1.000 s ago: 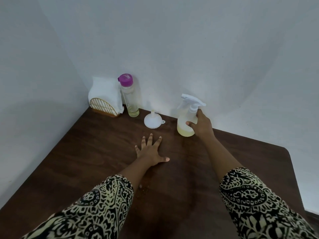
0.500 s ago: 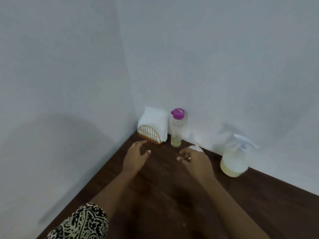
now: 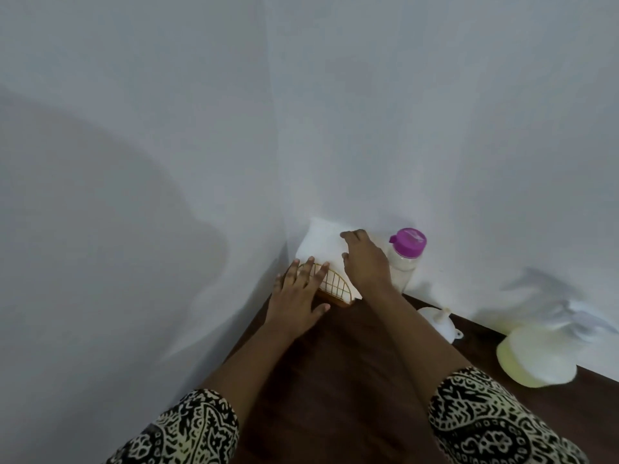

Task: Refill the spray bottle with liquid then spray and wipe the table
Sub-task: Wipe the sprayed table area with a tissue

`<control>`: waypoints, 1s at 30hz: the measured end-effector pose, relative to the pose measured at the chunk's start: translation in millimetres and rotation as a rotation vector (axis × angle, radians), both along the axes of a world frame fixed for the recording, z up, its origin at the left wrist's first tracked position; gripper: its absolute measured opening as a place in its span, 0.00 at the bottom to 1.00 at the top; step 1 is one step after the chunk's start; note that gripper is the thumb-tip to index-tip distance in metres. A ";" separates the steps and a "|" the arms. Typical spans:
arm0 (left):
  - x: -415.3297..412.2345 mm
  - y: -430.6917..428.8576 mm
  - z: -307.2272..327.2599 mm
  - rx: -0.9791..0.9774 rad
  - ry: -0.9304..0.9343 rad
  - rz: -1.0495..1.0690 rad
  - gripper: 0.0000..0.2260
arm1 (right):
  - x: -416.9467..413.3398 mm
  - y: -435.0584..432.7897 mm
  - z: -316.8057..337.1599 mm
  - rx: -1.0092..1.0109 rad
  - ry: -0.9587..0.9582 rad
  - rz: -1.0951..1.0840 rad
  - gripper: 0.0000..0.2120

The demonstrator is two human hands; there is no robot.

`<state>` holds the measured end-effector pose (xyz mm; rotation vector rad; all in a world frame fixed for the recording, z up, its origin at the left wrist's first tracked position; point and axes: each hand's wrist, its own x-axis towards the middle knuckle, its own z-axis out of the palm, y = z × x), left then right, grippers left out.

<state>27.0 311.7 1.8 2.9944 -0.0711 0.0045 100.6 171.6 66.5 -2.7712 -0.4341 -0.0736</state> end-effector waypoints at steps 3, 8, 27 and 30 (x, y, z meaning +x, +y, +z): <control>-0.5 -0.8 -6.3 -0.015 -0.002 0.006 0.37 | 10.6 9.8 2.1 -0.035 -0.043 -0.016 0.20; -0.2 -2.9 -11.0 -0.038 -0.011 0.018 0.39 | 19.0 16.3 4.9 -0.083 -0.061 -0.074 0.12; 1.7 -4.2 -14.1 -0.045 0.000 0.023 0.41 | 17.2 12.8 5.6 -0.126 -0.231 -0.037 0.08; 1.7 -4.3 -14.2 -0.050 0.005 0.022 0.41 | 5.8 7.3 7.6 -0.039 -0.251 0.021 0.10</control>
